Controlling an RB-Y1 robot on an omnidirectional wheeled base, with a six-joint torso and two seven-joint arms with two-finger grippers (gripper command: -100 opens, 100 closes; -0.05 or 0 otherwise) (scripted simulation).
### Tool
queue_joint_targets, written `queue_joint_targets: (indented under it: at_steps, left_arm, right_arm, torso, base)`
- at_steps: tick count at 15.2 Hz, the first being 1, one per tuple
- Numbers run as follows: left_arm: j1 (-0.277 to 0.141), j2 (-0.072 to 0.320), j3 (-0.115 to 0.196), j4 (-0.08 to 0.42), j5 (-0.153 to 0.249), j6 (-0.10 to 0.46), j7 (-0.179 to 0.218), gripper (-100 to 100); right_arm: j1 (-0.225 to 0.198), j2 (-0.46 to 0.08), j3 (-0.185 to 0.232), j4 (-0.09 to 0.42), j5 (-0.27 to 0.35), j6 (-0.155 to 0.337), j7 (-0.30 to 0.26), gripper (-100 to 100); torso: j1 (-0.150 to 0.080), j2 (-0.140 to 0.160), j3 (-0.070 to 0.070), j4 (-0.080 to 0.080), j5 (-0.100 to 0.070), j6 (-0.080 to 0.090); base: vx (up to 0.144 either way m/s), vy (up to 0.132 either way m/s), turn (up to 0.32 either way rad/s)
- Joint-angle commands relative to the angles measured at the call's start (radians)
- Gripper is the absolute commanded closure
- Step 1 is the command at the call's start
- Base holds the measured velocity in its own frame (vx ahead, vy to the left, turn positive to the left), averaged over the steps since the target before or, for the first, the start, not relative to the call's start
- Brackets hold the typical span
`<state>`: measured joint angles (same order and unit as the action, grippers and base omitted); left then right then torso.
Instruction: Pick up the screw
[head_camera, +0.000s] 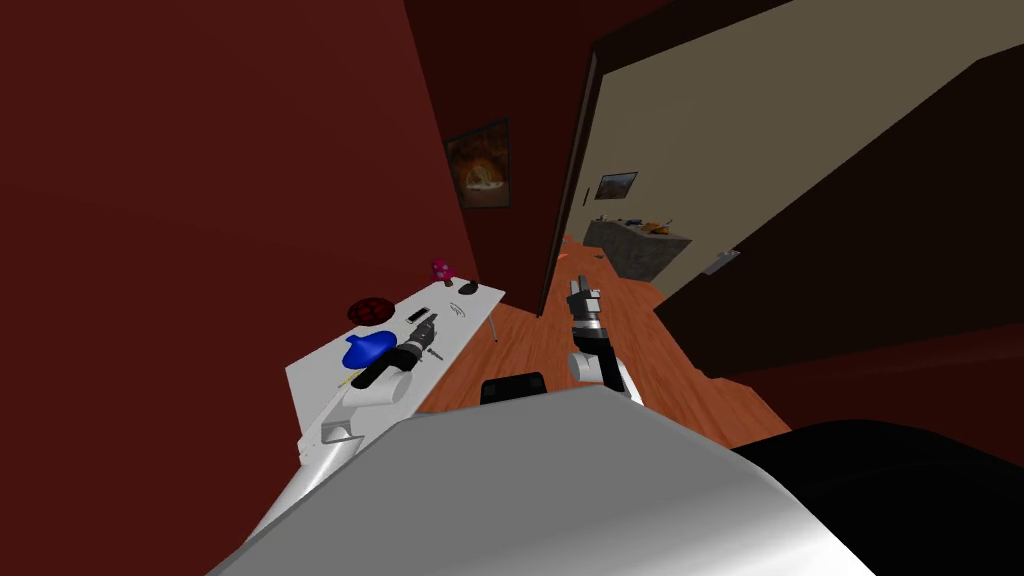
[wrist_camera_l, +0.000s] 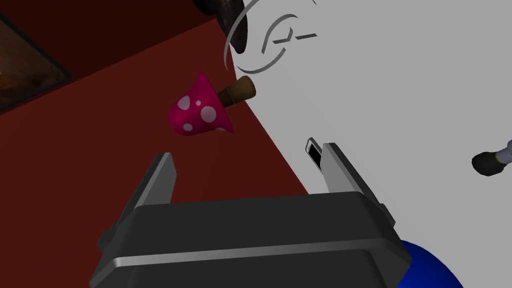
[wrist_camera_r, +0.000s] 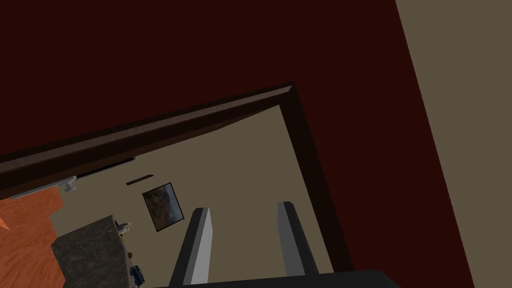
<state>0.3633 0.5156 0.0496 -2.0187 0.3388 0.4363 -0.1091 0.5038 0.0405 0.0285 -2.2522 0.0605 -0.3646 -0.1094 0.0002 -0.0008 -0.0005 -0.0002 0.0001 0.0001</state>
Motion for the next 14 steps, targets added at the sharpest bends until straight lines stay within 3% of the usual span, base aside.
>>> queue_joint_targets:
  at_steps: [1,2,4,5,7,14]
  left_arm:
    - [-0.003,0.009,0.001,0.008,0.009,0.043,-0.005,-100]
    - [-0.014,0.03,0.001,0.032,0.029,0.07,-0.018,-100]
    - [-0.014,0.03,0.001,0.032,0.029,0.106,-0.018,-100]
    - [-0.026,0.05,0.001,0.055,0.049,0.132,-0.031,-100]
    - [-0.026,0.05,0.001,0.055,0.049,0.168,-0.031,-100]
    - [-0.059,0.108,0.002,0.123,0.108,0.314,-0.069,-100]
  right_arm:
    - [0.0,0.0,0.0,0.0,0.0,0.0,0.0,0]
    - [0.0,0.0,0.0,0.0,0.0,0.0,0.0,0]
    - [0.0,0.0,0.0,0.0,0.0,0.0,0.0,0]
    - [0.0,0.0,0.0,0.0,0.0,0.0,0.0,0]
    - [0.0,0.0,0.0,0.0,0.0,0.0,0.0,0]
    - [0.0,0.0,0.0,0.0,0.0,0.0,0.0,0]
  torso:
    - [0.0,0.0,0.0,0.0,0.0,0.0]
    - [0.0,0.0,0.0,0.0,0.0,0.0]
    - [0.0,0.0,0.0,0.0,0.0,0.0]
    - [0.0,0.0,0.0,0.0,0.0,0.0]
    - [0.0,0.0,0.0,0.0,0.0,0.0]
    - [0.0,0.0,0.0,0.0,0.0,0.0]
  base:
    - [0.006,0.001,-0.024]
    - [0.007,-0.001,-0.056]
    - [0.008,0.0,-0.037]
    - [0.007,-0.001,-0.047]
    - [0.008,0.001,-0.042]
    - [0.009,-0.001,-0.044]
